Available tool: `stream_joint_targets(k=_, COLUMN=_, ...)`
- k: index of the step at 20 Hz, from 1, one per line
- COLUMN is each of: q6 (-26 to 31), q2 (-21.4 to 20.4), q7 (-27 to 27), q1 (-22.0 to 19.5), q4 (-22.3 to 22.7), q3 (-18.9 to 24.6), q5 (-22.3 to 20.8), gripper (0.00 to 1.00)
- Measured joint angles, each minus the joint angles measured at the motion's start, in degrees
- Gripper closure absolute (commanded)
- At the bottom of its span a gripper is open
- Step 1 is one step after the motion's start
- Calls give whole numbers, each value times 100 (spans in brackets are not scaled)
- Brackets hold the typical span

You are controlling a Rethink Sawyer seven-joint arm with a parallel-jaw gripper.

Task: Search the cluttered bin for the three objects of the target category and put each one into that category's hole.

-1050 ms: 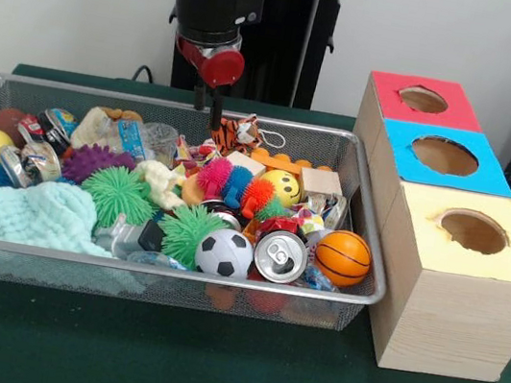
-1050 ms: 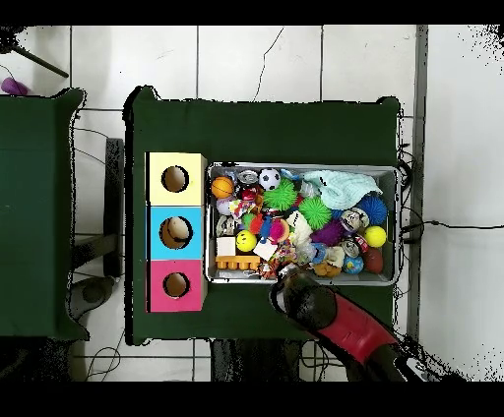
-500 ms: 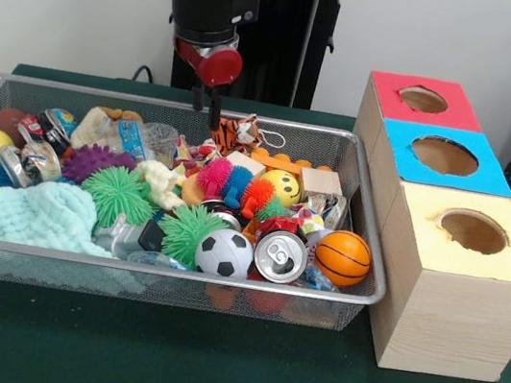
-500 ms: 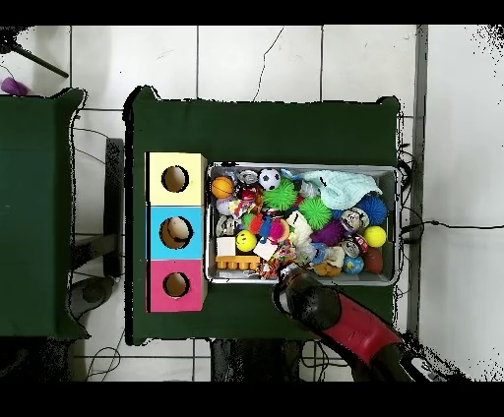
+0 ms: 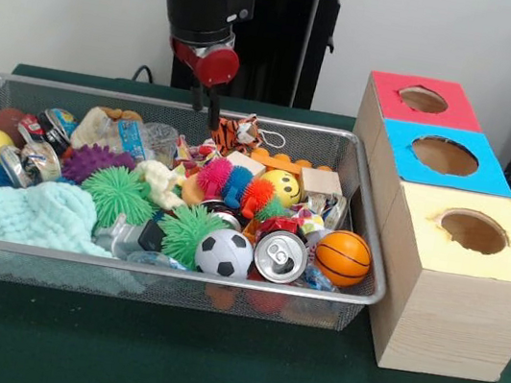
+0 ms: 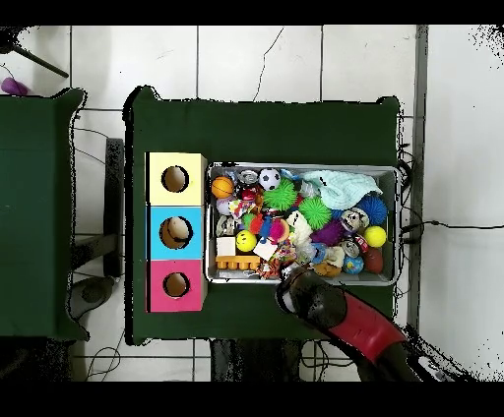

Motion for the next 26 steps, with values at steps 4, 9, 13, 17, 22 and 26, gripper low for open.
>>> stream_joint_targets(k=4, q6=136, q2=-1, q7=0, q1=0, q4=-87, q3=-2, q5=-41, gripper=0)
stream_joint_targets(k=9, q6=158, q2=-38, q7=0, q1=59, q4=-195, q3=-18, q5=-101, gripper=0)
stream_joint_targets(k=13, q6=158, q2=-55, q7=0, q1=98, q4=-256, q3=-21, q5=-127, gripper=0)
stream_joint_targets(k=17, q6=158, q2=-11, q7=0, q1=88, q4=-362, q3=-19, q5=-208, gripper=0)
stream_joint_targets(k=22, q6=159, q2=72, q7=0, q1=21, q4=-448, q3=-17, q5=-308, gripper=0)
stream_joint_targets(k=26, q6=159, q2=158, q7=0, q1=-95, q4=-576, q3=-4, q5=-441, gripper=0)
